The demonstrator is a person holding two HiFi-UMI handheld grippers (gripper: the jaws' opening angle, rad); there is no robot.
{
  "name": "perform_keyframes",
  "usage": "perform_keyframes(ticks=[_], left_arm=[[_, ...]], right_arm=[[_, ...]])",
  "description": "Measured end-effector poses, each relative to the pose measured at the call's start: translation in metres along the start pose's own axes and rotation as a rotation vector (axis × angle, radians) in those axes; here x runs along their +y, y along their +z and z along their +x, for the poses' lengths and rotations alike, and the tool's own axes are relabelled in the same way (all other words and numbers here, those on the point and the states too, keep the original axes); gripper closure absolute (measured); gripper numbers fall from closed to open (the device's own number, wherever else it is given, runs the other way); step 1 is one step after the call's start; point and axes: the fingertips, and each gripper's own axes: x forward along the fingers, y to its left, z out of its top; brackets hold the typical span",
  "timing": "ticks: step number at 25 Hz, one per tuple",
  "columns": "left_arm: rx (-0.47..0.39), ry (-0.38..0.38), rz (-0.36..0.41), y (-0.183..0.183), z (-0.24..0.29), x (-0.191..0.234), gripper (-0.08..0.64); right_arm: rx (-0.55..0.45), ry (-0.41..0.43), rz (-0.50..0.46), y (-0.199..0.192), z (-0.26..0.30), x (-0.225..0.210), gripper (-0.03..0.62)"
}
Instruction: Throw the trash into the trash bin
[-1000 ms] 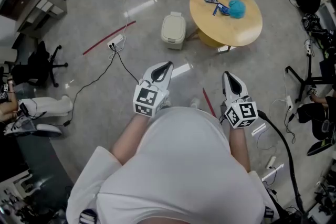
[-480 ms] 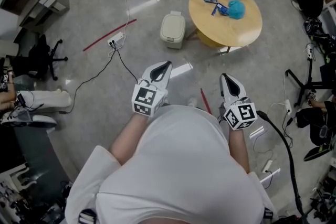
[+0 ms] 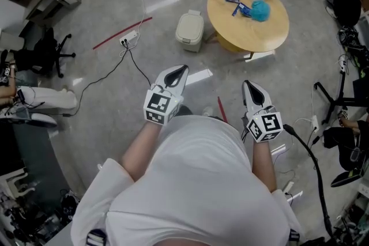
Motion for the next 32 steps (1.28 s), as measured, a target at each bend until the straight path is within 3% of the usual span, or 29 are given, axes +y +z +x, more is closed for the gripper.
perform_keyframes(ticks=[11,32], left_arm=[[0.014,0.000,0.022,0.001,0.015,-0.006,0.555],[0.048,-0.105,0.053,0.016,0.071,0.099,0.556]], right_arm=[[0.035,0.029,0.023,-0.006,0.012,-0.012,0.592],[0.019,-0.051,0.057,0.022,0.124,-0.019,0.592]])
